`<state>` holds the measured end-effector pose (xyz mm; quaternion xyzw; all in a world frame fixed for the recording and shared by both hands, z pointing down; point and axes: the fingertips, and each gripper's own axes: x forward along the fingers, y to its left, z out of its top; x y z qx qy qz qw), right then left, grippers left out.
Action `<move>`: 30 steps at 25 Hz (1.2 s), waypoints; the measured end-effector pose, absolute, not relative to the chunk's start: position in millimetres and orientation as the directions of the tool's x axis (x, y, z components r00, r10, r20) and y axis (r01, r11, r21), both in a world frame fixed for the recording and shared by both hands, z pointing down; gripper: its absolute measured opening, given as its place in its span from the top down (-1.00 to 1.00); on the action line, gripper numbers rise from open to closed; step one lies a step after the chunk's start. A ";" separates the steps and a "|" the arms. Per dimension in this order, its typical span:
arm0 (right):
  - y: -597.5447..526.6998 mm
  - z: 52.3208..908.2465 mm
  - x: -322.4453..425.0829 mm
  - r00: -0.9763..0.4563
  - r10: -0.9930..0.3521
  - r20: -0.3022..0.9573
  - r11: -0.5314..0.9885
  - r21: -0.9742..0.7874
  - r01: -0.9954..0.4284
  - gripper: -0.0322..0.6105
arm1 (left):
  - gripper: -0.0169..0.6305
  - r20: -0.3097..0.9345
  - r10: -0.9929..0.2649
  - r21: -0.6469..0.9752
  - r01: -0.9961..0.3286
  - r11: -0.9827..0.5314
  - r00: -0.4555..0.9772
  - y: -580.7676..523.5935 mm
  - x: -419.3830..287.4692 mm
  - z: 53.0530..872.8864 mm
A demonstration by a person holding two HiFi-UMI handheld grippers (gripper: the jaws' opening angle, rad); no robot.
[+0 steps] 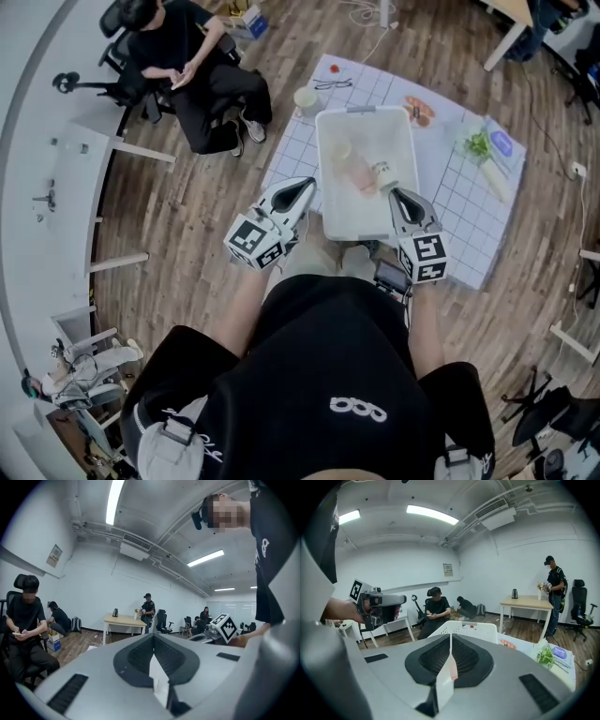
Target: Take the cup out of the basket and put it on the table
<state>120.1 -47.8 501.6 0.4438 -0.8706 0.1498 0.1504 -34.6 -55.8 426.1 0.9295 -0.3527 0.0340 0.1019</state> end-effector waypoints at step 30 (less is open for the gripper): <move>-116.5 631.0 54.5 -0.407 -0.493 0.769 0.557 -0.081 -0.827 0.77 | 0.93 0.090 -0.464 0.247 -0.471 -0.847 0.881 -153.1 -60.9 462.4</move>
